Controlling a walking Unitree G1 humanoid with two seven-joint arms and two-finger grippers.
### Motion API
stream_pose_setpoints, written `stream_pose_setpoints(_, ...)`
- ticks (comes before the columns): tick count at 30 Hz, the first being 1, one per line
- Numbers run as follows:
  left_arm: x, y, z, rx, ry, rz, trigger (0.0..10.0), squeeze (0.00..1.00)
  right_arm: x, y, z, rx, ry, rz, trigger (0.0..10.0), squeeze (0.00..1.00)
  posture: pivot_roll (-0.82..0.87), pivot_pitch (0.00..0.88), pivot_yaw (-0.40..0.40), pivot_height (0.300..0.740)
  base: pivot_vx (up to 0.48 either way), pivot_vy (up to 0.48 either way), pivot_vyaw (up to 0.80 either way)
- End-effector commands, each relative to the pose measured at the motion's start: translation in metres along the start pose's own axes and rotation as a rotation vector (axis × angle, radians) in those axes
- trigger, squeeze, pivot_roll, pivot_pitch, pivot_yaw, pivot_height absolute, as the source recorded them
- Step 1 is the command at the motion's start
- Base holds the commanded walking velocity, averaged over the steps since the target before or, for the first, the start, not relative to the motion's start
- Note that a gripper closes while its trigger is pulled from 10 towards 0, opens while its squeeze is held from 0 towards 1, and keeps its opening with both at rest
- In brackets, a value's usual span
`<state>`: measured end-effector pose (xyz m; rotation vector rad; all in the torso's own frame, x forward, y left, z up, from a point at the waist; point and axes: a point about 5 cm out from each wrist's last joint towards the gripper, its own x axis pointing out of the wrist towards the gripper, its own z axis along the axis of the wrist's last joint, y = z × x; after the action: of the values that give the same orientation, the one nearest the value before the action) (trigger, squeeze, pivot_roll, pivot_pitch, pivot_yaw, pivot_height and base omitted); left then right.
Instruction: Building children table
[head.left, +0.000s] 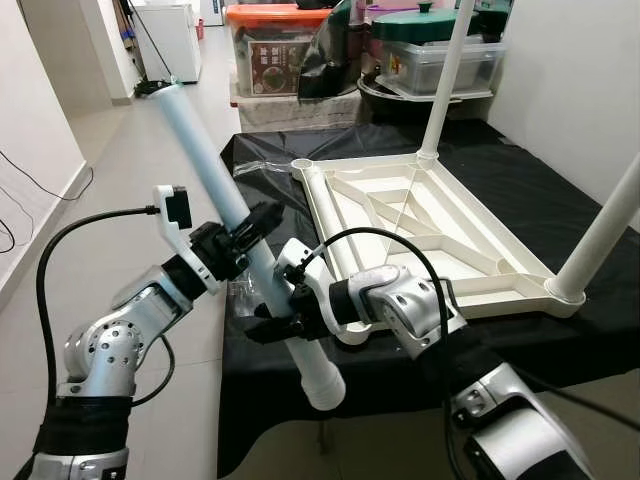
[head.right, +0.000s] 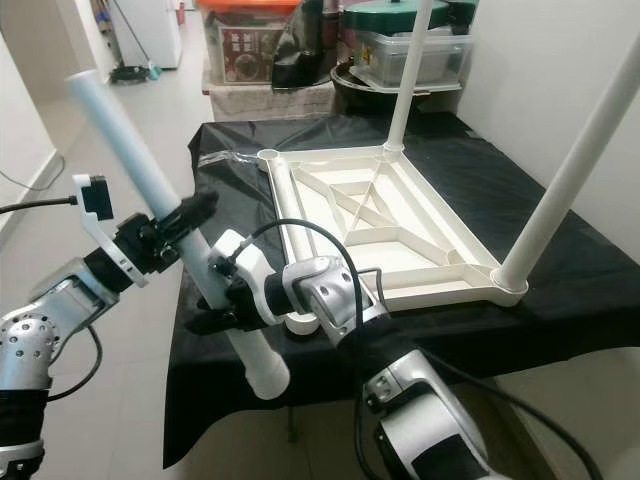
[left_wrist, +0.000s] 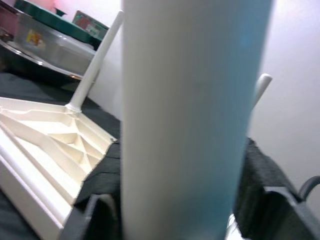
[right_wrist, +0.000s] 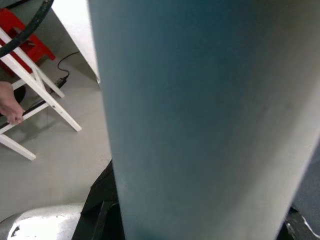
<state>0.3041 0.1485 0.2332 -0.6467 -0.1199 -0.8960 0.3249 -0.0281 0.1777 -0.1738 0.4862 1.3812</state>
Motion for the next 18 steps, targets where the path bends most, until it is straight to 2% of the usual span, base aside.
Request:
stream_pose_setpoints(1,0.004,-0.009,0.003,0.013,-0.004,-0.053,10.0,1.0,0.006,0.004,-0.004,0.004,0.013,0.026,0.0,0.0,0.0,0.0,0.019,0.74,0.0,0.0,0.0)
stream_pose_setpoints(6,0.0,-0.011,0.002,0.054,0.019,-0.044,10.0,1.0,-0.002,-0.002,-0.002,0.014,-0.01,-0.003,0.0,0.0,0.0,0.0,0.021,0.74,0.0,0.0,0.0)
stream_pose_setpoints(7,-0.002,-0.011,0.002,0.065,0.021,-0.036,10.0,0.0,-0.006,-0.006,-0.002,0.013,-0.014,-0.02,0.0,0.0,0.0,0.0,0.022,0.74,0.0,0.0,0.0)
stream_pose_setpoints(10,-0.008,-0.012,0.004,0.082,0.01,-0.024,10.0,0.0,-0.014,-0.014,-0.001,0.016,-0.021,-0.06,0.0,0.0,0.0,0.0,0.022,0.74,0.0,0.0,0.0)
stream_pose_setpoints(12,-0.008,-0.012,0.004,0.082,0.01,-0.024,10.0,0.0,-0.014,-0.014,-0.001,0.016,-0.021,-0.06,0.0,0.0,0.0,0.0,0.022,0.74,0.0,0.0,0.0)
stream_pose_setpoints(18,-0.025,-0.007,0.011,0.078,-0.064,0.07,10.0,0.0,-0.033,-0.038,-0.004,0.045,-0.035,-0.21,0.0,0.0,0.01,0.0,0.017,0.74,0.0,0.0,0.0)
